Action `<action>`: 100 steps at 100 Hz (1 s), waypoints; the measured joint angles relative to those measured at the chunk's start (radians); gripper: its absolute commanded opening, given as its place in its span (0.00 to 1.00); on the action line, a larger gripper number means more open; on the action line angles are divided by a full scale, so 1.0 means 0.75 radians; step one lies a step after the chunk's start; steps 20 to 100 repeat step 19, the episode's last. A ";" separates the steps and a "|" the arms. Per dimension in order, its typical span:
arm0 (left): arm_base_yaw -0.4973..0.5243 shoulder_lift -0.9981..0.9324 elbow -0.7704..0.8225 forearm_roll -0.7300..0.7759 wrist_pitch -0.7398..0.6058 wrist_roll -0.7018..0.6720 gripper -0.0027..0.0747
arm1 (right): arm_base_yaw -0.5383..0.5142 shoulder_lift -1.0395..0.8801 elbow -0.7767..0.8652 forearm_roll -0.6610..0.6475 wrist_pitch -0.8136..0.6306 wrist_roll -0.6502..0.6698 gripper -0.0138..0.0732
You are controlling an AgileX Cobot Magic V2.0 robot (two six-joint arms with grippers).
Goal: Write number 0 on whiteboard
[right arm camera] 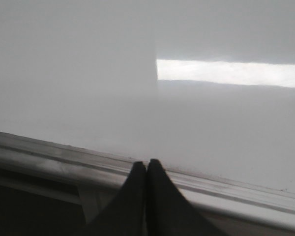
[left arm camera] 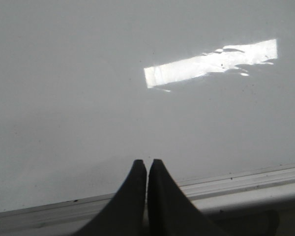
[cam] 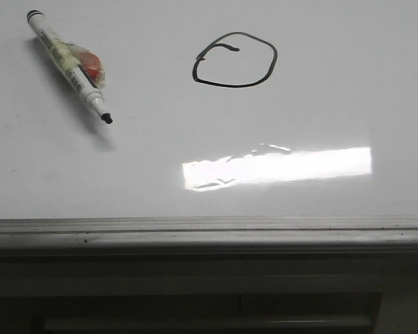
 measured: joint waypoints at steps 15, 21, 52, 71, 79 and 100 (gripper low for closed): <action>0.000 0.000 0.000 0.000 0.000 0.000 0.01 | -0.001 0.000 0.000 0.000 0.000 0.000 0.09; 0.000 0.000 0.000 0.000 0.000 0.000 0.01 | -0.001 0.000 0.000 0.000 0.000 0.000 0.09; 0.000 0.000 0.000 0.000 0.000 0.000 0.01 | -0.001 0.000 0.000 0.000 0.000 0.000 0.09; 0.000 0.000 0.000 0.000 0.000 0.000 0.01 | -0.001 0.000 0.000 0.000 0.000 0.000 0.09; 0.000 0.000 0.000 0.000 0.000 0.000 0.01 | -0.001 0.000 0.000 0.000 0.000 0.000 0.09; 0.000 0.000 0.000 0.000 0.000 0.000 0.01 | -0.001 0.000 0.000 0.000 0.000 0.000 0.09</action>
